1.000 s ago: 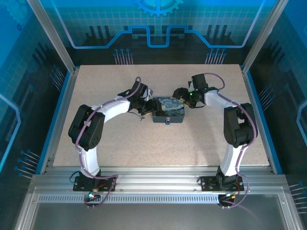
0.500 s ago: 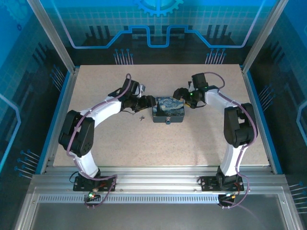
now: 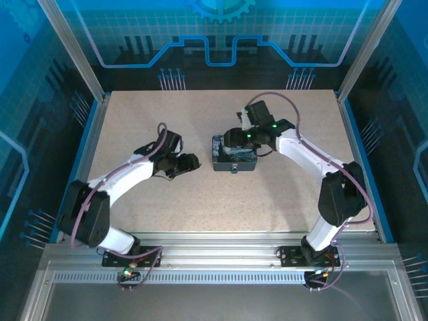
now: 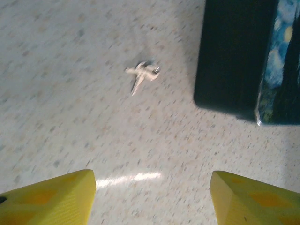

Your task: Unlock the padlock with the key

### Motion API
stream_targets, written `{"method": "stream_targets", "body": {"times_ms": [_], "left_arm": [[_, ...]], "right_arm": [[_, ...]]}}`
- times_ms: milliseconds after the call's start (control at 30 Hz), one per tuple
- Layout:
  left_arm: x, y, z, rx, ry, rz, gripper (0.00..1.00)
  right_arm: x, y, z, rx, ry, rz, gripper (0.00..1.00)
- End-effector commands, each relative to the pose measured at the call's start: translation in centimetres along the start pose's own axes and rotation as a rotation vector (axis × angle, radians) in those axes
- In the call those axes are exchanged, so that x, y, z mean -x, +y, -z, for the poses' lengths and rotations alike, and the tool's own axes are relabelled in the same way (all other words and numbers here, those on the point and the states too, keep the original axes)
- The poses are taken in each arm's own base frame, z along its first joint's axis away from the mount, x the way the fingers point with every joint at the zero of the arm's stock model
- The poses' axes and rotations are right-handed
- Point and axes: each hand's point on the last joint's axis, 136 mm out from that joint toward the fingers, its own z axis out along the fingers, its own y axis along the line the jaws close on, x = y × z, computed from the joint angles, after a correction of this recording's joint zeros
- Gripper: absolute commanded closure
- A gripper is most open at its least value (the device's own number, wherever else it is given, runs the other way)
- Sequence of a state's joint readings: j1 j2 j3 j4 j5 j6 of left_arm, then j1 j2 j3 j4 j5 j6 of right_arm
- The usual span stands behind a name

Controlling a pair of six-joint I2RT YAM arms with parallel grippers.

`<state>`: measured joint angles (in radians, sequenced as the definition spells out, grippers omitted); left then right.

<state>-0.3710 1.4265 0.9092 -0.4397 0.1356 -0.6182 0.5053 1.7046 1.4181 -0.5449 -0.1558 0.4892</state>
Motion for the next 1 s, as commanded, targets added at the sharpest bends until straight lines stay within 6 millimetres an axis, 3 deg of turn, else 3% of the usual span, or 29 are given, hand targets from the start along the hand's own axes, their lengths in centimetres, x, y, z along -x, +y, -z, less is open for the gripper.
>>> {"method": "stream_targets", "body": {"times_ms": [0,133,367,767,967], "left_arm": [[-0.8,1.6,2.7,0.018,-0.064,0.080,0.32],[-2.4,3.6,4.6,-0.001,-0.094,0.147,0.31],[-3.4,5.3,6.0,0.001,-0.103,0.189,0.31],[-4.7,6.2,5.8,-0.026,-0.095,0.239,0.31],[-5.0,6.6,6.3,-0.032,-0.108,0.252,0.31]], "right_arm": [[-1.0,2.7,-1.6,0.007,0.081,0.154,0.39],[-1.7,5.3,-3.9,0.018,0.134,0.233,0.39],[-2.3,7.4,-7.1,0.007,0.217,0.319,0.44],[-4.5,6.4,-13.9,-0.169,0.344,0.423,0.50],[-5.5,5.9,-15.9,-0.202,0.391,0.441,0.52]]}}
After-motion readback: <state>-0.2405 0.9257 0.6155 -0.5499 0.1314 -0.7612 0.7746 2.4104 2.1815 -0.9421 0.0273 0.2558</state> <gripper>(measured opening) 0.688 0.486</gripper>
